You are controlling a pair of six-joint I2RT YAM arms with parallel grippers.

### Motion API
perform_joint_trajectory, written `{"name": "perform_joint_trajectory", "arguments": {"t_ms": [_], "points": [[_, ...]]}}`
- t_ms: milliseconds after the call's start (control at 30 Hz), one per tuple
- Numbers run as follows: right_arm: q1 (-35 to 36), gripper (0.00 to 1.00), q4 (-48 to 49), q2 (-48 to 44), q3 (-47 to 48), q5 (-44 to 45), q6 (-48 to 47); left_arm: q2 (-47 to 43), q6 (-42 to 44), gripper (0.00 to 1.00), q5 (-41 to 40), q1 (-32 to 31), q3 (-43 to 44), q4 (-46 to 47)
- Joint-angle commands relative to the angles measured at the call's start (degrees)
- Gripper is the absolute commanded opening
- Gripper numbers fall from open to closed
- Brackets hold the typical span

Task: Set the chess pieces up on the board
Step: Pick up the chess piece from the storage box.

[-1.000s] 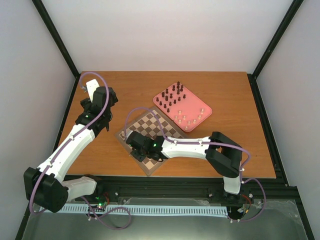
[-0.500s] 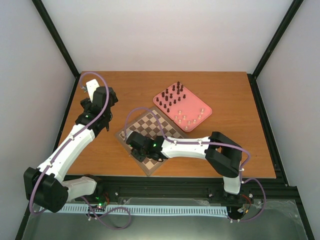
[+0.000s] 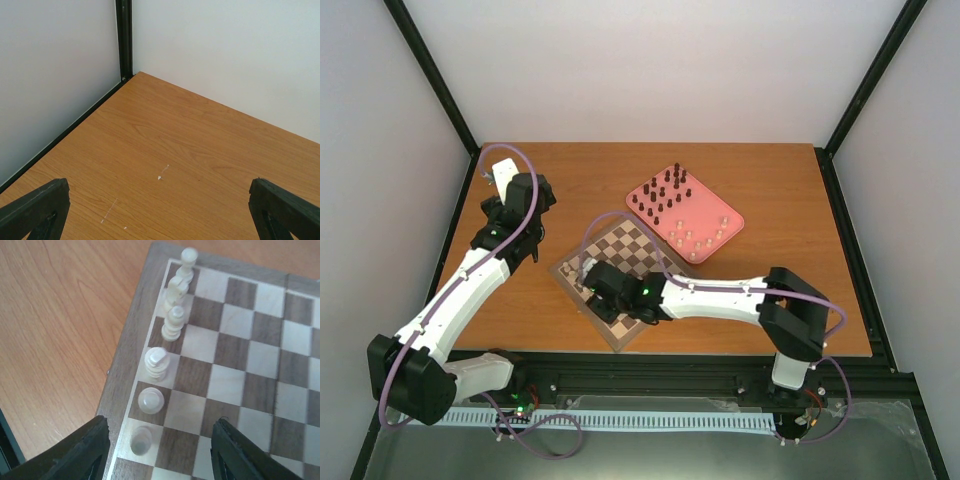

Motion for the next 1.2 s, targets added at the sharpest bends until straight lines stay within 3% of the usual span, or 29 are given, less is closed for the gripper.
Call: {"name": "perform_joint_trajectory", "arguments": {"t_ms": [0,67,167,267,333,400,567,767,867,1167], "points": [[0.53,0.57,2.47,-5.88,-2.31,3.47,0.15,0.02,-0.25,1.0,-0.28,0.28,0.94,0.8],[0.47,0.59,3.2,-7.64,-3.12,4.87,0.23,0.02,-0.21,1.0,-0.32,0.27,0.96,0.78],[-0.47,0.79,3.94,-10.13,-4.04,8.4,0.38,-0.11,-0.2,1.0,-0.4,0.28,0.89,0.81],[-3.47,0.79,3.57,-12.96,-5.13,12.33,0.56,0.06,-0.18,1.0,-0.36,0.27,0.91,0.78],[-7.35,0.82,3.2,-15.15,-6.21,14.24,1.43,0.16,-0.16,1.0,-0.28,0.25,1.0,0.87],[-12.37,0.92,3.42,-17.36,-7.8,15.49,2.2,0.32,-0.2,1.0,-0.19,0.23,1.01,0.87],[-27.36,0.98,1.94,-17.3,-8.44,19.11,4.63,0.77,-0.16,1.0,0.26,0.28,1.13,1.13],[-40.74,0.92,-1.46,-10.44,-5.02,22.71,7.76,2.13,-0.03,1.0,-0.23,0.26,1.61,1.09],[-45.4,0.84,-2.74,-5.98,-2.47,21.54,8.82,2.98,0.06,1.0,0.45,0.28,1.79,1.31],[-50.03,0.58,-2.27,5.26,1.71,17.18,8.24,3.6,0.01,1.0,-0.28,0.3,2.13,0.8]]}}
